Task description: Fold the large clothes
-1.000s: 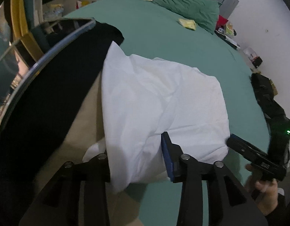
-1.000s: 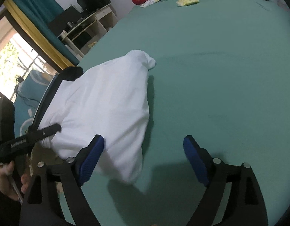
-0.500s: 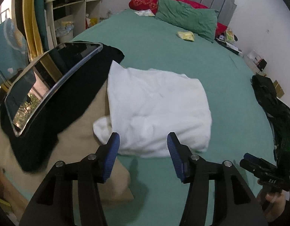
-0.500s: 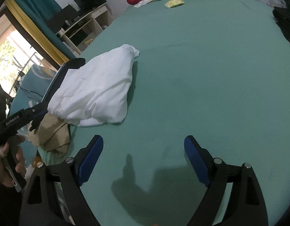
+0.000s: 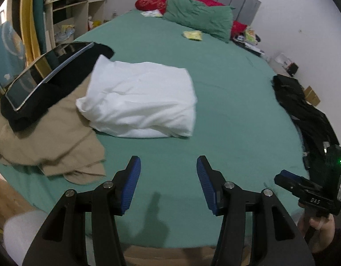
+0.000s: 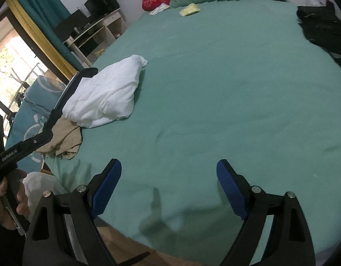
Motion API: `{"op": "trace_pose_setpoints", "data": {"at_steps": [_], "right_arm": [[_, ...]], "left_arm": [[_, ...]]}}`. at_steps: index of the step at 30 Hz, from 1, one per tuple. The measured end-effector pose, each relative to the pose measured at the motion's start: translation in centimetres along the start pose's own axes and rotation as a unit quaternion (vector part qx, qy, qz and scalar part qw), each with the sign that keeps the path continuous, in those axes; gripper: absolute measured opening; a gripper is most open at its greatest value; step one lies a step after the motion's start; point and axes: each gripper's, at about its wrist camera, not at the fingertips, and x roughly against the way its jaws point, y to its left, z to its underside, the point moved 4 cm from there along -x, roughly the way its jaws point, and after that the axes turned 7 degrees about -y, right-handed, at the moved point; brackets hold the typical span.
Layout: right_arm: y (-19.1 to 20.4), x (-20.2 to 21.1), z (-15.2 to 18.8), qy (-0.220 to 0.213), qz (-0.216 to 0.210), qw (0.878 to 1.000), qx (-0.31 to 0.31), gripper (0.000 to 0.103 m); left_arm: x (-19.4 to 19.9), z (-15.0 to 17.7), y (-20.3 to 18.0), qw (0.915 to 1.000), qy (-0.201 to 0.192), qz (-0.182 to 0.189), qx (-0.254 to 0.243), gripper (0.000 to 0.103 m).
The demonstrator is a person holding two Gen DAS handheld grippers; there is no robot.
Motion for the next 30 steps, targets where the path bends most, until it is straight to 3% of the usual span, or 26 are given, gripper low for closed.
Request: {"op": "trace_pose_setpoints", "data": {"at_steps": [7,9,13,22,30], "right_arm": [[-1.8,4.1,0.9,-0.013,0.028,1.0,0.006,0.087],[-2.2,5.5,0.9,-0.019,0.037,0.999,0.012,0.087],[-2.9,8.1,0.5,-0.039,0.057,0.997,0.023,0.087],[-3.0,14.8,-1.9,-0.1,0.088,0.99,0.044,0.087],[-1.8,20.1,-4.6,-0.159,0.107,0.979,0.066,0.089]], "left_arm": [[1.9,1.8,-5.1,0.9998,-0.009,0.009,-0.017,0.056],[2.5,2.0,-6.8,0.9989,-0.012,0.035,-0.028,0.055],[4.3,1.8,-9.7,0.9965,-0.033,0.052,-0.056,0.056],[9.9,-0.6,-15.0,0.9852,-0.109,0.062,-0.117,0.056],[14.9,-2.6,-18.0,0.9695,-0.186,0.064,-0.147,0.056]]}}
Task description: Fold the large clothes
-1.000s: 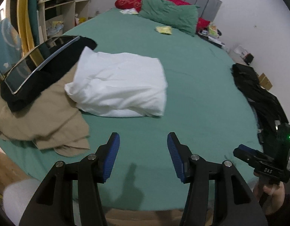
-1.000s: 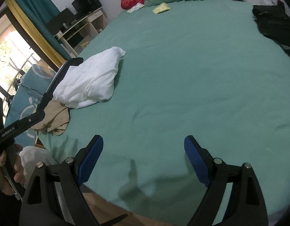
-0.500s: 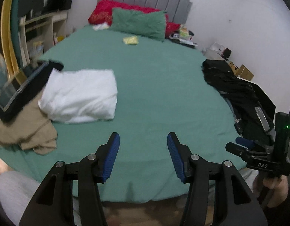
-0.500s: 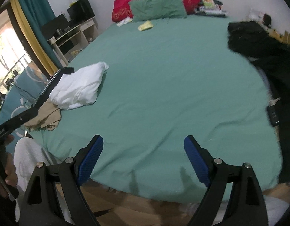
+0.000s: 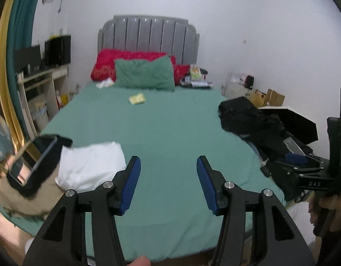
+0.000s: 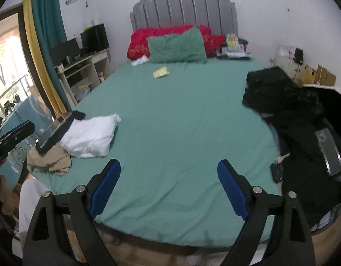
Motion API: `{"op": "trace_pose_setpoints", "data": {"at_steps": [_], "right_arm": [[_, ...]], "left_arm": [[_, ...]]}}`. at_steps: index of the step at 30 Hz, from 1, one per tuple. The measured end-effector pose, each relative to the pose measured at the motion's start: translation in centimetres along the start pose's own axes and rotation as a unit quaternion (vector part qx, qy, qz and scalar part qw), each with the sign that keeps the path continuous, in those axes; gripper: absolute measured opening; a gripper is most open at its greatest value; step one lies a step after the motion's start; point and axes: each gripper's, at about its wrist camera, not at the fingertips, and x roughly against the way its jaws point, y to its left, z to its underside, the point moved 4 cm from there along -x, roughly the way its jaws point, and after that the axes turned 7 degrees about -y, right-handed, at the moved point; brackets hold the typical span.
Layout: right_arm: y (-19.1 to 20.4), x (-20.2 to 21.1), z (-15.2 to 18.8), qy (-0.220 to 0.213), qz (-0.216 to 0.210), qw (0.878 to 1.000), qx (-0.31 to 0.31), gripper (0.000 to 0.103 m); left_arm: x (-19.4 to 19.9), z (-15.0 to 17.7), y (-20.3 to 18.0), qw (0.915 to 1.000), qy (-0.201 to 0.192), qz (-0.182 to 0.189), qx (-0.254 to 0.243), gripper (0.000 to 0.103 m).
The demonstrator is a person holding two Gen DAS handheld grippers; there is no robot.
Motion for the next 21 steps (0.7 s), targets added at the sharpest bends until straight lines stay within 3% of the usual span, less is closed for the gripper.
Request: {"op": "trace_pose_setpoints", "data": {"at_steps": [8,15,21], "right_arm": [[0.9,3.6,-3.5,-0.056,0.015,0.998,0.026,0.091],[2.9,6.5,-5.9,-0.104,0.02,0.993,0.046,0.093],[5.2,7.8,-6.7,-0.125,0.017,0.99,0.064,0.101]], "left_arm": [[2.6,-3.3,-0.9,0.9971,-0.064,-0.028,-0.03,0.056],[5.3,-5.5,-0.2,0.9902,-0.121,-0.064,-0.026,0.056],[6.0,-5.7,1.7,0.9876,-0.134,-0.082,-0.005,0.062]]}}
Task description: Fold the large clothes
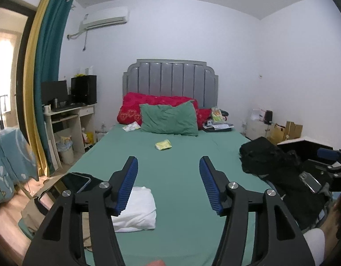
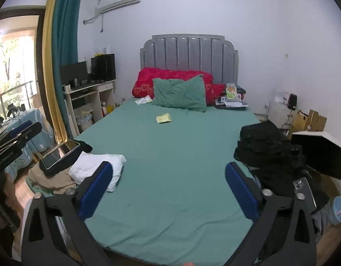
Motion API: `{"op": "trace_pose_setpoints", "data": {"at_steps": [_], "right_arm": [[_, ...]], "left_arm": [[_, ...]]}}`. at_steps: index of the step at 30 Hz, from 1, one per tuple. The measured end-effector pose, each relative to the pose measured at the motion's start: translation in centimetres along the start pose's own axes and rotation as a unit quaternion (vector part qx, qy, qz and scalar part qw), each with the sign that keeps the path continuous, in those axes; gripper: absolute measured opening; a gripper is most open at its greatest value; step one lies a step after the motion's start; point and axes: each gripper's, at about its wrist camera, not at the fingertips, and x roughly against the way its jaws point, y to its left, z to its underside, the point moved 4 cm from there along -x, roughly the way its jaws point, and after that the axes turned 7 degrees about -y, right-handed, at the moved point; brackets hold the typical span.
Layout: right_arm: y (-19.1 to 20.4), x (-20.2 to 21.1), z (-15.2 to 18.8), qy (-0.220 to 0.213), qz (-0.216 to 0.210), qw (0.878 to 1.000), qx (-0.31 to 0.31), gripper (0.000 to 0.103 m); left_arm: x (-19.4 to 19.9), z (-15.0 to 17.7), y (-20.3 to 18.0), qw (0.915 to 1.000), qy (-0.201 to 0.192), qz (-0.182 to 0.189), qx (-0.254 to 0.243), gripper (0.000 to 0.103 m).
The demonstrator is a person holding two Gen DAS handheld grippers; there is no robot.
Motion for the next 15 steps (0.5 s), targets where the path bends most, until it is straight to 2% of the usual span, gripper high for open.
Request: {"op": "trace_pose_setpoints", "data": {"at_steps": [7,11,15], "right_arm": [[1.9,-1.0,0.1,-0.008,0.004,1.0,-0.002,0.102],[3.0,-2.1,0.6,-0.009,0.007,1.0,0.001,0.102],[3.9,-3.2,0.9,-0.008,0.004,1.0,0.002,0.102]], "left_arm": [[-0.2,0.5,2.4,0.9996,-0.005,-0.028,0.003,0.065],[-0.1,1.1,3.5,0.9998,-0.005,-0.012,0.015,0.065],[-0.8,2.1,4.5,0.9996,0.008,-0.012,0.024,0.065]]}}
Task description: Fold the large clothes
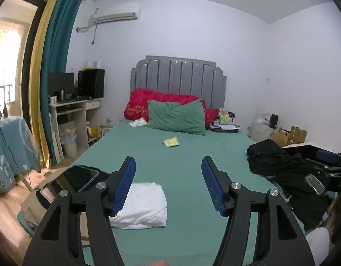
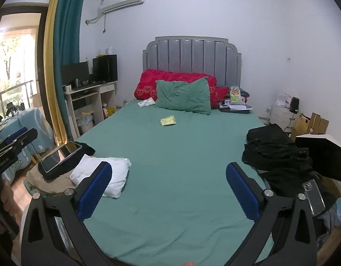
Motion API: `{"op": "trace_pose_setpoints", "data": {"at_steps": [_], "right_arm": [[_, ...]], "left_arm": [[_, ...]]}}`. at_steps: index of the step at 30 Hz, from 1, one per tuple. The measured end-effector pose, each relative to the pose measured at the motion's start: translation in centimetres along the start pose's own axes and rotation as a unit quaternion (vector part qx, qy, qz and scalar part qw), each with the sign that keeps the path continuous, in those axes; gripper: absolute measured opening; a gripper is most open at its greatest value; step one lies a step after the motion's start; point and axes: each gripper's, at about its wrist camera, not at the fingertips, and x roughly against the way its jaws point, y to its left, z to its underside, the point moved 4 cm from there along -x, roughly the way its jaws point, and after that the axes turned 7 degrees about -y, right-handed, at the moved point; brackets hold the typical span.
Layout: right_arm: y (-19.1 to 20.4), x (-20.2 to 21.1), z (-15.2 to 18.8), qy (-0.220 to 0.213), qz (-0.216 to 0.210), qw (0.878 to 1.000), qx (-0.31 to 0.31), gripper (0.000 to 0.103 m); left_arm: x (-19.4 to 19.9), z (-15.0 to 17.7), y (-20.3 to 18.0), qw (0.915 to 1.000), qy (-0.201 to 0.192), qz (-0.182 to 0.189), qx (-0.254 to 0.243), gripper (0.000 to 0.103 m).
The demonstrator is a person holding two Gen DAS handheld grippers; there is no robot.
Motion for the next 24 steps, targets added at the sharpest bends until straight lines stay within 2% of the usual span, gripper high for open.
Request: {"op": "trace_pose_setpoints", "data": {"at_steps": [10,16,24], "right_arm": [[1.4,-3.2,1.4,0.018,-0.009,1.0,0.0,0.102],[1.3,-4.4,2.0,0.025,-0.013,1.0,0.0,0.102],[1.0,-5.0,2.5,0.03,-0.015,0.999,-0.002,0.102]], "left_arm": [[-2.4,2.5,1.7,0.9996,0.026,0.0,0.01,0.065],[-3.9,3.6,2.0,0.9984,0.047,0.012,0.027,0.065],[-4.6,4.1,1.7,0.998,0.053,0.017,0.03,0.065]]}}
